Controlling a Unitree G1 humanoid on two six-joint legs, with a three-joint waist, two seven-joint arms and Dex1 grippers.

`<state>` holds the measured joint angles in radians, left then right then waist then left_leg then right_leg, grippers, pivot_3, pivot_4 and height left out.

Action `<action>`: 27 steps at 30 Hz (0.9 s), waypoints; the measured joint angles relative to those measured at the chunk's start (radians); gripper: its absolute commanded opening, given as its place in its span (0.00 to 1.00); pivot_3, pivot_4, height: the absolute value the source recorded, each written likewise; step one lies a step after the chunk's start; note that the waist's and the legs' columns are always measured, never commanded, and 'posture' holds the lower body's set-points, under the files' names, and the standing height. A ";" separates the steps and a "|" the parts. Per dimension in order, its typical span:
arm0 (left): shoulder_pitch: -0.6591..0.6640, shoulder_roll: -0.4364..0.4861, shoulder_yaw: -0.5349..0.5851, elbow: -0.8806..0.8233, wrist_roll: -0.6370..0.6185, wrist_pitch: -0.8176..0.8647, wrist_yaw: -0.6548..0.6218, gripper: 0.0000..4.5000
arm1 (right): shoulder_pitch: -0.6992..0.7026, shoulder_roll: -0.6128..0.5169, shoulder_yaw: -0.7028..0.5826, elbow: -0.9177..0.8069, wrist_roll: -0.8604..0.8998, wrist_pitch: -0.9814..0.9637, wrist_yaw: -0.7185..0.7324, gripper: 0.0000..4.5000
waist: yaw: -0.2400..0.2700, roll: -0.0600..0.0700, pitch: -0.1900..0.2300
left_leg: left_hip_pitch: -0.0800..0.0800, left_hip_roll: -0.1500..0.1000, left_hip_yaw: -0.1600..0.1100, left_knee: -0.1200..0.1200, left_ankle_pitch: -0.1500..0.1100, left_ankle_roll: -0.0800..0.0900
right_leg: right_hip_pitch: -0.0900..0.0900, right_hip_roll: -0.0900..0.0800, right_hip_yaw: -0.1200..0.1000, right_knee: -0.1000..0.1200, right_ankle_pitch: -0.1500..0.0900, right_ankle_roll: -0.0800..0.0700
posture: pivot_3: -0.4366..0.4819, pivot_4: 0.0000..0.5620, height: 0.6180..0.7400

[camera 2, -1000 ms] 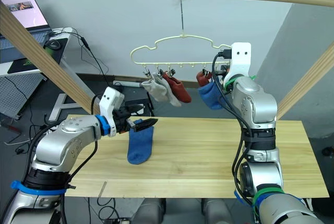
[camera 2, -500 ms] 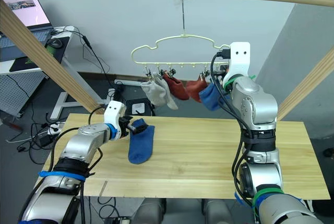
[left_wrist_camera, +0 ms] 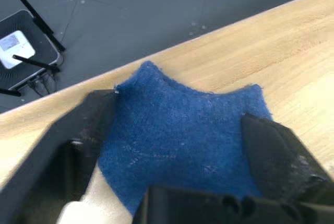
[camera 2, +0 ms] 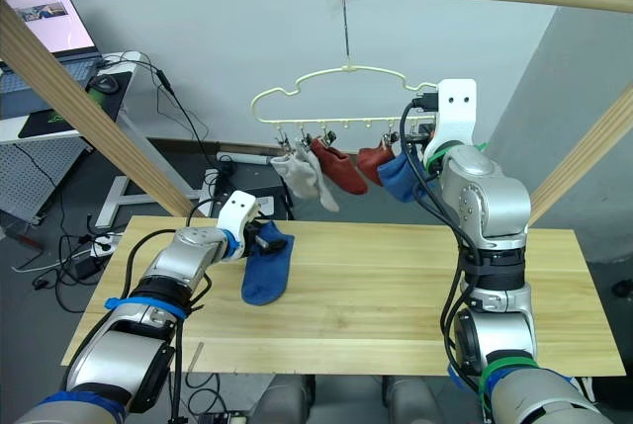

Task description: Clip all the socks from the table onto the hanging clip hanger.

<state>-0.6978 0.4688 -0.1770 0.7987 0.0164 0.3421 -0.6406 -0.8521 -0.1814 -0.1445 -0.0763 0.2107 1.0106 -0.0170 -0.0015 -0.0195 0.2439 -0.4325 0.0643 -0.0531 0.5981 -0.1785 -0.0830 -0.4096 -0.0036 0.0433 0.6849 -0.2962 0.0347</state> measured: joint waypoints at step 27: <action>0.241 -0.028 0.029 -0.544 -0.197 0.256 -0.277 0.01 | 0.000 0.008 0.000 -0.001 0.002 0.003 -0.003 0.00 | -0.001 0.000 0.002 | 0.000 0.000 -0.001 0.000 0.000 0.000 | -0.001 0.000 -0.001 0.003 0.000 0.000 | 0.56 0.44 1.00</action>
<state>-0.4565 0.4409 -0.1478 0.2547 -0.1810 0.5983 -0.9181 -0.8519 -0.1730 -0.1440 -0.0774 0.2127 1.0140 -0.0203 -0.0025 -0.0194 0.2457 -0.4330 0.0646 -0.0543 0.5983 -0.1783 -0.0829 -0.4111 -0.0034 0.0428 0.6880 -0.2963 0.0347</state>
